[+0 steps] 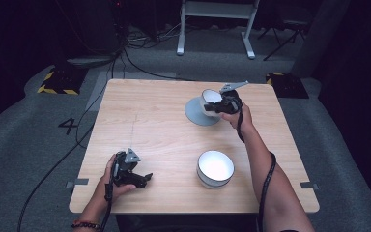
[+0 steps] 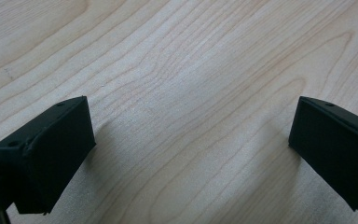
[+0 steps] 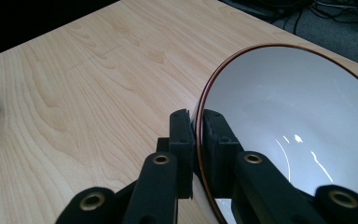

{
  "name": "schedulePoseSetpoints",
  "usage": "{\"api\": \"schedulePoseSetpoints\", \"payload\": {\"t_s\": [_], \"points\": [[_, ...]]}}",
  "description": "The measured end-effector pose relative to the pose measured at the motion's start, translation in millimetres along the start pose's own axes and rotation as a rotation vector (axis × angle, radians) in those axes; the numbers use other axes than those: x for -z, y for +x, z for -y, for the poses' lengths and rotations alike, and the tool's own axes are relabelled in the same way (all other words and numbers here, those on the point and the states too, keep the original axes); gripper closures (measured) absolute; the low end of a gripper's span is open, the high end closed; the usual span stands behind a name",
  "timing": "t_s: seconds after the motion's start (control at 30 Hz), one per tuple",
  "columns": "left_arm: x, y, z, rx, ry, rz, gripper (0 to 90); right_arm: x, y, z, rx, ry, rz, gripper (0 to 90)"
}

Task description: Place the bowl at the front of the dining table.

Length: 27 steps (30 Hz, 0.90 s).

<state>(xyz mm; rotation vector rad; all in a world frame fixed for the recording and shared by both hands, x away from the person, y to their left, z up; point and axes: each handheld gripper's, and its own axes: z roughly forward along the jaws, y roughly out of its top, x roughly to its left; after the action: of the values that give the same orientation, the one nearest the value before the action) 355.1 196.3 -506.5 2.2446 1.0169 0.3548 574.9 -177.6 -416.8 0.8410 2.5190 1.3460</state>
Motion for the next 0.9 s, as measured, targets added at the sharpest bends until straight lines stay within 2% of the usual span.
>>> {"api": "schedulePoseSetpoints", "payload": {"t_s": [0.03,0.07,0.17,0.33,0.57,0.9], "points": [[0.0,0.1,0.0,-0.001,0.001,0.0,0.2,-0.3,-2.2,0.3,0.01,0.003,0.004,82.9],[0.0,0.0,0.0,-0.001,0.001,-0.001,0.2,-0.7,-2.8,0.5,-0.004,0.005,0.004,83.0],[0.1,0.1,0.0,-0.001,0.002,0.001,0.2,-3.0,-6.3,0.3,-0.005,0.008,0.018,83.0],[0.1,0.1,0.0,-0.001,0.002,0.0,0.2,-7.2,-9.2,0.6,0.007,0.001,0.014,82.9],[0.2,0.1,-0.1,-0.001,0.003,0.0,0.2,-16.7,-9.7,0.4,0.014,0.032,0.029,82.8],[0.1,0.0,0.0,-0.001,0.002,0.0,0.2,-32.8,-9.3,-0.7,0.001,0.038,0.044,82.8]]}}
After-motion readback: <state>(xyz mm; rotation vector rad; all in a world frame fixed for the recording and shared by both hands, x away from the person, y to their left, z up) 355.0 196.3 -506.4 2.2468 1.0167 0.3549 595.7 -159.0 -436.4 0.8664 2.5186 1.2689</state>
